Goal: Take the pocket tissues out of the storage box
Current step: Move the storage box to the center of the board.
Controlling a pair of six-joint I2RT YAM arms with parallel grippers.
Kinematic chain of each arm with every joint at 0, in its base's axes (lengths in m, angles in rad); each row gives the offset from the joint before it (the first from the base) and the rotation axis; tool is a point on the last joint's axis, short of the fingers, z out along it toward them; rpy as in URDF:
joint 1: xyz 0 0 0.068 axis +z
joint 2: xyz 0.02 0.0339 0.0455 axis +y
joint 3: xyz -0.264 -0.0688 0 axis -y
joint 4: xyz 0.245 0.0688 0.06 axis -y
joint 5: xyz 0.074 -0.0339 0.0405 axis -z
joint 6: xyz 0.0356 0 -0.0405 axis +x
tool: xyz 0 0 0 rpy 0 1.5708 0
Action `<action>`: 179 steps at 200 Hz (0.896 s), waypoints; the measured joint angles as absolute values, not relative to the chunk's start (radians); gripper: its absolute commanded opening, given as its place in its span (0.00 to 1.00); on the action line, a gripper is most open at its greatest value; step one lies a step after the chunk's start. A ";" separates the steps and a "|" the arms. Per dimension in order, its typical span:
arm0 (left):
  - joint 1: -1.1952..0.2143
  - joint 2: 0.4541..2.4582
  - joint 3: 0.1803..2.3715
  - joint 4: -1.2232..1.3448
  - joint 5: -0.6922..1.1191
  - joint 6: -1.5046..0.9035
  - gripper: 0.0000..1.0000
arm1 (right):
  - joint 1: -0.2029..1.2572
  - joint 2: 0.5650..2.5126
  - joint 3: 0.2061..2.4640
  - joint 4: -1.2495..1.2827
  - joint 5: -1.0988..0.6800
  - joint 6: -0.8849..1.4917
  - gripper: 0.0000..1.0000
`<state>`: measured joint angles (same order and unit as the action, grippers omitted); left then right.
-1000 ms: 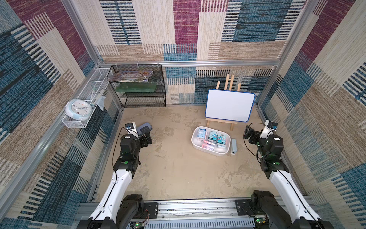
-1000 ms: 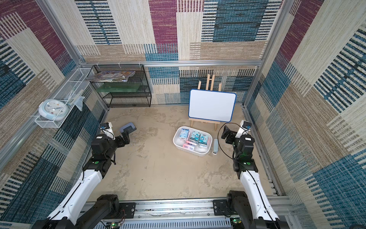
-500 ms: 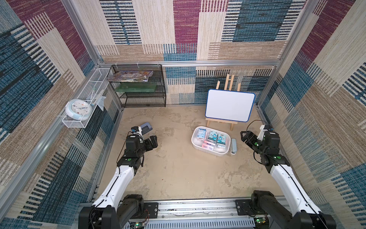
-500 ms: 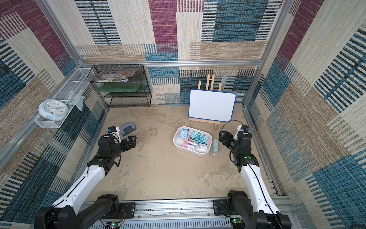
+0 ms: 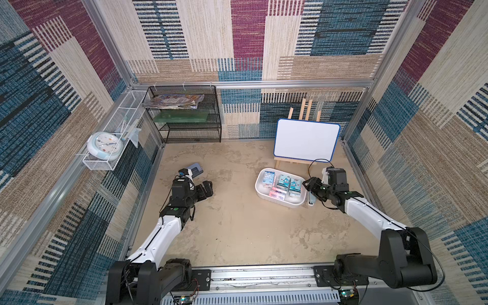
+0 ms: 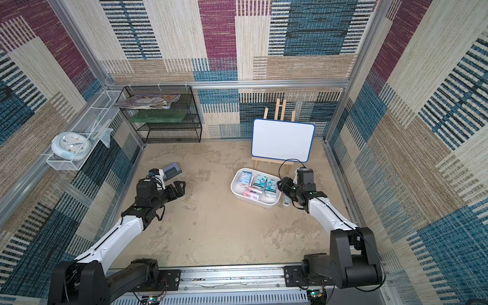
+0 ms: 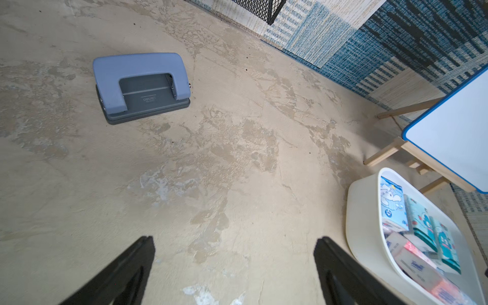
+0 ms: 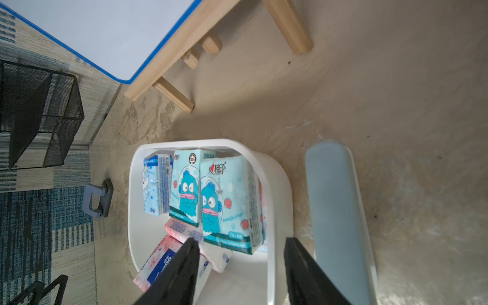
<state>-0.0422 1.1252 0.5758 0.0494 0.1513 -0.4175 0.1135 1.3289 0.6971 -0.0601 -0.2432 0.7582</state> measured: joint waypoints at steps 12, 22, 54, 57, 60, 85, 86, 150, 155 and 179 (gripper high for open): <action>-0.042 1.130 0.579 0.049 0.151 -0.417 0.99 | 0.123 1.345 0.700 -0.064 -0.232 0.766 0.52; -0.042 1.135 0.584 0.047 0.150 -0.414 0.99 | 0.127 1.354 0.700 -0.070 -0.210 0.772 0.50; -0.043 1.153 0.597 0.047 0.148 -0.414 0.99 | 0.141 1.390 0.709 -0.101 -0.184 0.780 0.38; -0.043 1.155 0.598 0.047 0.149 -0.414 0.99 | 0.142 1.394 0.711 -0.105 -0.184 0.780 0.36; -0.043 1.156 0.599 0.047 0.148 -0.414 0.99 | 0.143 1.396 0.712 -0.107 -0.184 0.780 0.34; -0.043 1.169 0.608 0.047 0.148 -0.411 0.99 | 0.155 1.409 0.730 -0.122 -0.176 0.779 0.19; -0.043 1.170 0.609 0.047 0.148 -0.411 0.99 | 0.156 1.410 0.731 -0.123 -0.175 0.778 0.19; -0.043 1.195 0.647 0.036 0.144 -0.397 0.99 | 0.211 1.476 0.825 -0.175 -0.153 0.745 0.02; -0.043 1.196 0.650 0.035 0.144 -0.394 0.99 | 0.218 1.485 0.837 -0.178 -0.151 0.742 0.02; -0.043 1.199 0.667 0.022 0.144 -0.383 0.99 | 0.253 1.528 0.889 -0.185 -0.150 0.731 0.02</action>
